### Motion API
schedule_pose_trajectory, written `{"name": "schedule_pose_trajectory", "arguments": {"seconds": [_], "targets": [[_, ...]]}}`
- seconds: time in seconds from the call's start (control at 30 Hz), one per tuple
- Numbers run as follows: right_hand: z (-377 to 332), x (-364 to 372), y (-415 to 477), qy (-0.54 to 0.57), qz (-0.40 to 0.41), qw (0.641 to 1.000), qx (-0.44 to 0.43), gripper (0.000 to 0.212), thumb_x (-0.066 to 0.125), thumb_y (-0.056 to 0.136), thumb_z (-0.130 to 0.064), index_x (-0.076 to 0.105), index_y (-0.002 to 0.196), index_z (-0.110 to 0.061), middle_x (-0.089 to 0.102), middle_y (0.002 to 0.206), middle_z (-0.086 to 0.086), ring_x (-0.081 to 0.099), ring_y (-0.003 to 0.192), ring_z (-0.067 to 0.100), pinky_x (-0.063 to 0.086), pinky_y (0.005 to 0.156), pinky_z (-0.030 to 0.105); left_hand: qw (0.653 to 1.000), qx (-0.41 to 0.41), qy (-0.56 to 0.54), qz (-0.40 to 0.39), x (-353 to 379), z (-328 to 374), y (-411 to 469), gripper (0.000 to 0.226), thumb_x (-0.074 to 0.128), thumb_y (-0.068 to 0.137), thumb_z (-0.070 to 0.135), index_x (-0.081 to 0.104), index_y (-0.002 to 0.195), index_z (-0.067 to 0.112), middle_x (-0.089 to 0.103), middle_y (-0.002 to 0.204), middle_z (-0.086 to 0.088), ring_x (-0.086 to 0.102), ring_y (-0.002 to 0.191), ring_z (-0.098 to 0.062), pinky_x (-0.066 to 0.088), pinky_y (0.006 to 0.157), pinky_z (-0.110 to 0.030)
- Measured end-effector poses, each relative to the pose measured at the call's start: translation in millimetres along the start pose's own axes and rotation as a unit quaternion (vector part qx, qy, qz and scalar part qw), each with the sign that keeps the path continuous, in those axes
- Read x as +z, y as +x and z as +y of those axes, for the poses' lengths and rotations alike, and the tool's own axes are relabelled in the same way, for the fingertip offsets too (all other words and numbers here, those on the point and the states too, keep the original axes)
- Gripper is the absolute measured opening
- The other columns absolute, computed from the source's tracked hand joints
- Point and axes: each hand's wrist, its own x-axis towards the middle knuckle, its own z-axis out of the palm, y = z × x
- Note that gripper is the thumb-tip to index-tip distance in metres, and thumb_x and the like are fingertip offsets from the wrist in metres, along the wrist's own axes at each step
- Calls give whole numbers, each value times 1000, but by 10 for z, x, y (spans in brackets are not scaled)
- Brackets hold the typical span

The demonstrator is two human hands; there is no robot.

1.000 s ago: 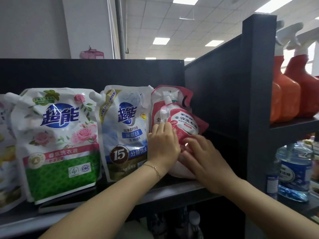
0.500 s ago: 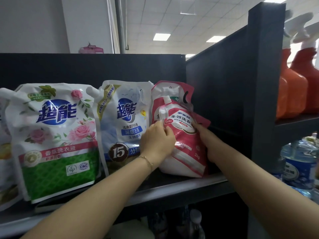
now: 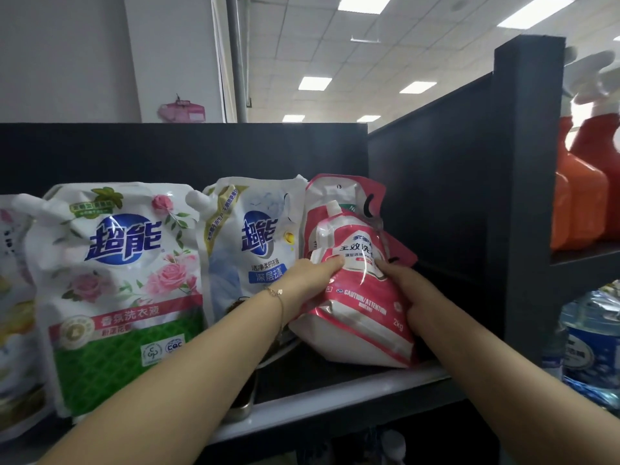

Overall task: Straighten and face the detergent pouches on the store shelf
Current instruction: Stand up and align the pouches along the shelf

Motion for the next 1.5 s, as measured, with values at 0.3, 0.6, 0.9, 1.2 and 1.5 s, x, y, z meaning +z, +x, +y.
{"name": "schedule_pose_trajectory", "arguments": {"seconds": [0.3, 0.6, 0.9, 1.2, 1.5], "targets": [[-231, 261, -206, -54, 105, 958, -263, 62, 83, 63, -49, 65, 96, 0, 72, 89, 15, 72, 79, 30, 59, 74, 42, 984, 144, 72, 79, -15, -149, 75, 64, 62, 75, 67, 63, 101, 9, 71, 89, -9, 69, 83, -25, 56, 81, -43], [7, 186, -264, -147, 201, 890, -382, 62, 81, 69, -47, 43, 113, -27, 54, 102, -14, 61, 92, 6, 53, 74, 29, 983, 93, 136, 78, 393, -263, 284, 70, 32, 102, 41, -9, 152, 13, 9, 160, -12, 13, 146, -30, 15, 118, -37], [191, 131, -354, -373, 258, 744, -491, 58, 53, 81, -54, 49, 122, -14, 44, 130, 7, 39, 121, 24, 37, 97, 42, 974, 130, 176, 55, 95, -235, 179, 48, 53, 95, 35, 42, 134, 8, 57, 128, -11, 54, 119, -30, 46, 99, -36], [439, 171, -675, -496, 190, 624, -573, 42, 55, 75, -33, 53, 111, -11, 45, 133, 14, 39, 122, 30, 33, 94, 40, 942, 205, 247, 95, 47, -401, -384, 34, 60, 88, 27, 49, 117, 14, 56, 121, -5, 53, 112, -21, 47, 99, -40], [810, 406, -1089, -509, 32, 646, -569, 37, 49, 78, -32, 56, 106, -10, 56, 107, 6, 51, 96, 27, 42, 73, 37, 854, 292, 370, 220, -373, -599, -1244, 15, 57, 90, 24, 58, 103, 17, 60, 103, -2, 57, 97, -22, 50, 83, -43]]}}
